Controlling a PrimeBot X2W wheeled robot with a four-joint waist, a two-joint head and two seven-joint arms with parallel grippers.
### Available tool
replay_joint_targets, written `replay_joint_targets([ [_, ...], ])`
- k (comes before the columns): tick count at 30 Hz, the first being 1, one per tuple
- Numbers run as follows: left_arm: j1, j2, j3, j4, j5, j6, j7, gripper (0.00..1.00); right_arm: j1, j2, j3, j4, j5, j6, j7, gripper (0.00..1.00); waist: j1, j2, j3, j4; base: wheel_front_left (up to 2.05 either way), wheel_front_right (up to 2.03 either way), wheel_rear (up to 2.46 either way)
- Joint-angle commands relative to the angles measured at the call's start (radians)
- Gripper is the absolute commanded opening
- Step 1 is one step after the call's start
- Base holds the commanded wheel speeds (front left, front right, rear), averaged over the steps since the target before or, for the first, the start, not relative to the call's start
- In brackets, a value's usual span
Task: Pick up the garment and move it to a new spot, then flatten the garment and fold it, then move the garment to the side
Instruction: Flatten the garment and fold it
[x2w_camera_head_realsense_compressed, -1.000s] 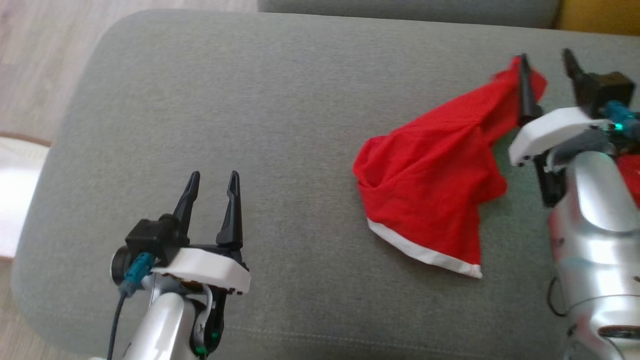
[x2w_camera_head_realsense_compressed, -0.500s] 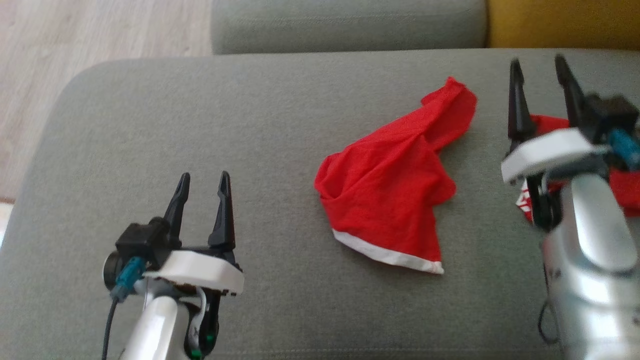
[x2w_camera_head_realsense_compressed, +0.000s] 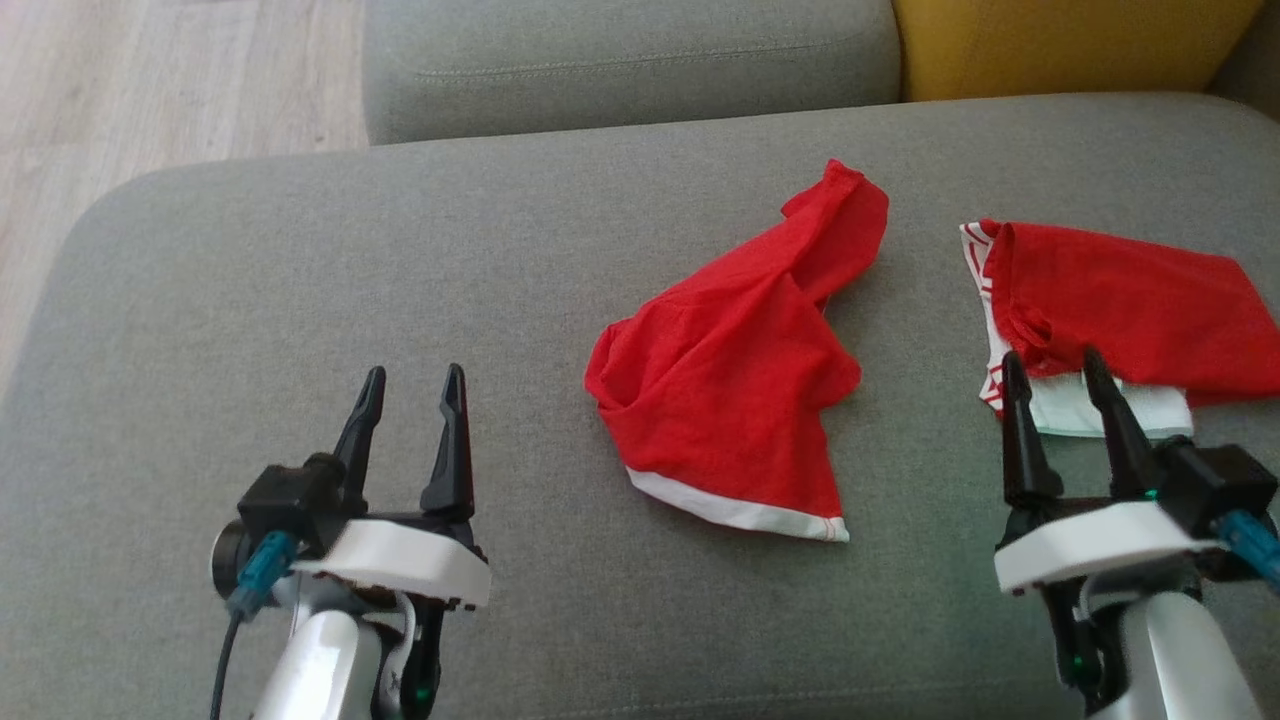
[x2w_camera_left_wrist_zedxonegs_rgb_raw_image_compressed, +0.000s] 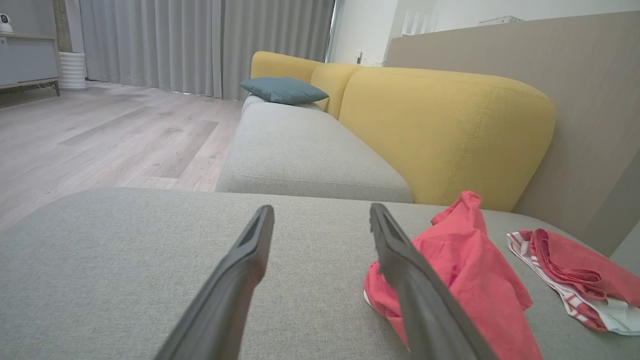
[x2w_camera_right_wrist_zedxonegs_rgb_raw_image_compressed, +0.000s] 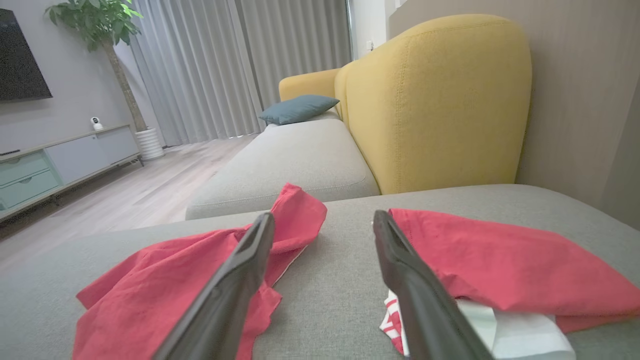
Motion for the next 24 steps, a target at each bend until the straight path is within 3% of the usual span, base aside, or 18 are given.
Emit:
replay_joint_targets([
  [1, -0.035, 0.006, 0.027, -0.031, 0.008, -0.003, -0.008, 1.00, -0.031, -0.003, 0.037, -0.055, 0.007, 0.002, 0.004, 1.00, 0.0000, -0.0001, 0.003, -0.001, 0.00, 0.00, 0.00],
  [7, -0.041, 0.006, 0.026, -0.031, -0.002, -0.001, -0.008, 1.00, 0.011, -0.003, 0.072, -0.051, 0.030, 0.002, 0.045, 1.00, 0.0000, -0.0001, 0.009, 0.005, 0.00, 0.00, 0.00],
  [16, -0.046, 0.006, 0.032, -0.027, 0.000, -0.001, -0.008, 1.00, 0.069, -0.003, 0.204, 0.058, 0.046, 0.002, 0.149, 1.00, 0.0000, -0.0001, 0.041, 0.027, 0.00, 0.00, 0.00],
  [24, -0.057, 0.006, 0.030, -0.022, 0.007, -0.009, -0.008, 1.00, 0.047, -0.003, 0.243, 0.140, 0.013, 0.002, 0.206, 1.00, 0.0000, -0.0001, 0.061, 0.035, 0.00, 0.00, 0.00],
])
